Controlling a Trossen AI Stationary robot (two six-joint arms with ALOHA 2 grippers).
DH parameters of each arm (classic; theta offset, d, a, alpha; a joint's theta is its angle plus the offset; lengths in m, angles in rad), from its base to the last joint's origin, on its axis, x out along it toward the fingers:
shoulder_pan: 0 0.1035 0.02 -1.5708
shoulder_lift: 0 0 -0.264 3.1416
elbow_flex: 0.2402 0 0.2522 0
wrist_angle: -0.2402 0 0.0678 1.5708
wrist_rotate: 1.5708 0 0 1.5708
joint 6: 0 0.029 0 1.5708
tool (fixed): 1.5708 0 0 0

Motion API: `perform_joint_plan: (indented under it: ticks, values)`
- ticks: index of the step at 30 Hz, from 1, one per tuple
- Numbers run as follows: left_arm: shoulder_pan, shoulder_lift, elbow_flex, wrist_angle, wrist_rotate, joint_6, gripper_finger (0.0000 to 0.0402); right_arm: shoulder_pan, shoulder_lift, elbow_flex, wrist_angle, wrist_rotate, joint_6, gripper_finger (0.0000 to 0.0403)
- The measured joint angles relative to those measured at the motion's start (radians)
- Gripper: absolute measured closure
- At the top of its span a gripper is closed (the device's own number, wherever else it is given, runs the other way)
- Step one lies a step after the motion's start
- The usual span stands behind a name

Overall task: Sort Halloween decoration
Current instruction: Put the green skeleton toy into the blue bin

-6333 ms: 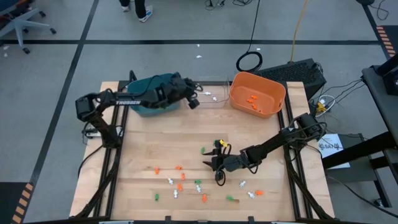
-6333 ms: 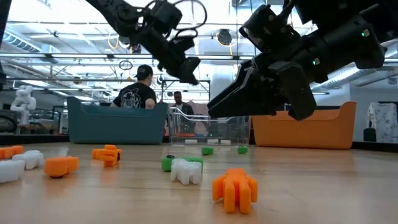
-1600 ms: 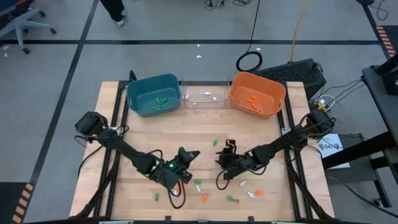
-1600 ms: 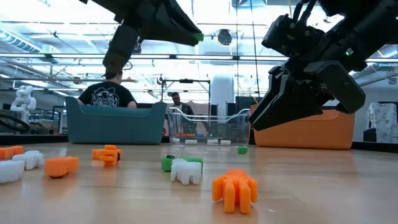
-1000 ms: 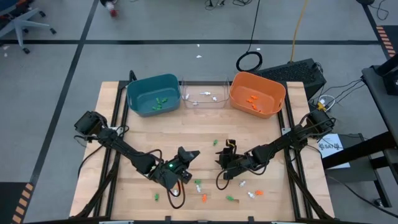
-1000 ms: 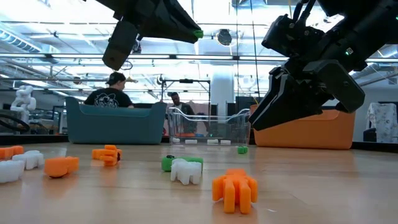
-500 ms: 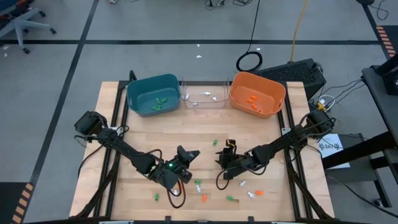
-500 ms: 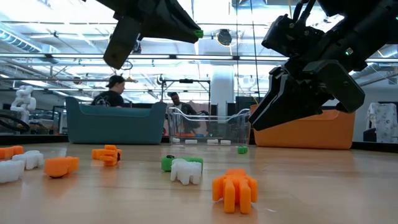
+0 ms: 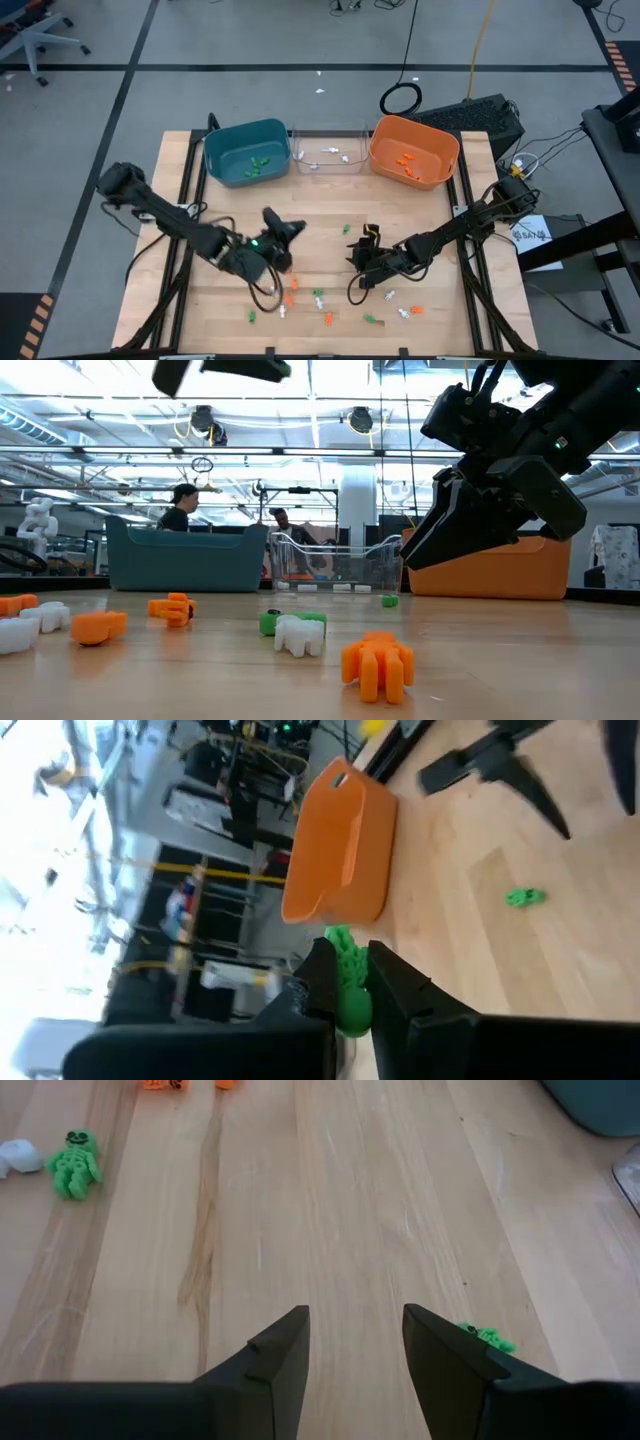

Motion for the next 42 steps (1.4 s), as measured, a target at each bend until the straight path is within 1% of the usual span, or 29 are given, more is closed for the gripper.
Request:
perform_joint_plan:
  ticks: [3,6,8,10,15,20,25,29,32,38,42]
  values:
    - [0.041,-0.096,0.000,-0.134,0.037,-0.117,0.0380,0.000,0.000,0.000,0.000,0.000,0.000,0.0257]
    - [0.095,-0.188,0.000,-0.276,0.042,-0.247,0.0380,0.000,0.000,0.000,0.000,0.000,0.000,0.0257]
    - [0.145,-0.250,0.000,-0.376,0.049,-0.345,0.0380,0.000,0.000,0.000,0.000,-0.001,0.000,0.0257]
    - [0.208,-0.306,0.000,-0.478,0.078,-0.433,0.0380,0.000,0.000,0.000,0.000,-0.001,0.000,0.0257]
    - [0.399,-0.420,0.000,-0.658,0.217,-0.585,0.0380,0.000,0.000,0.000,0.000,-0.001,0.000,0.0257]
    - [0.597,-0.470,-0.001,-0.740,0.361,-0.619,0.0380,0.000,0.000,0.000,0.003,0.000,0.003,0.0257]
    - [0.774,-0.471,-0.021,-0.734,0.529,-0.587,0.0380,0.000,0.000,0.000,0.004,0.000,0.021,0.0257]
    - [0.902,-0.470,-0.106,-0.659,0.632,-0.514,0.0380,0.000,0.000,0.000,0.005,0.000,0.026,0.0257]
    - [0.984,-0.471,-0.173,-0.582,0.681,-0.488,0.0380,0.000,0.000,0.000,0.005,-0.001,0.026,0.0257]
    - [1.076,-0.470,-0.289,-0.445,0.786,-0.485,0.0380,0.000,0.000,0.000,0.007,-0.001,0.026,0.0257]
    - [1.100,-0.463,-0.327,-0.408,0.805,-0.485,0.0380,0.000,0.000,0.000,0.007,-0.001,0.026,0.0257]
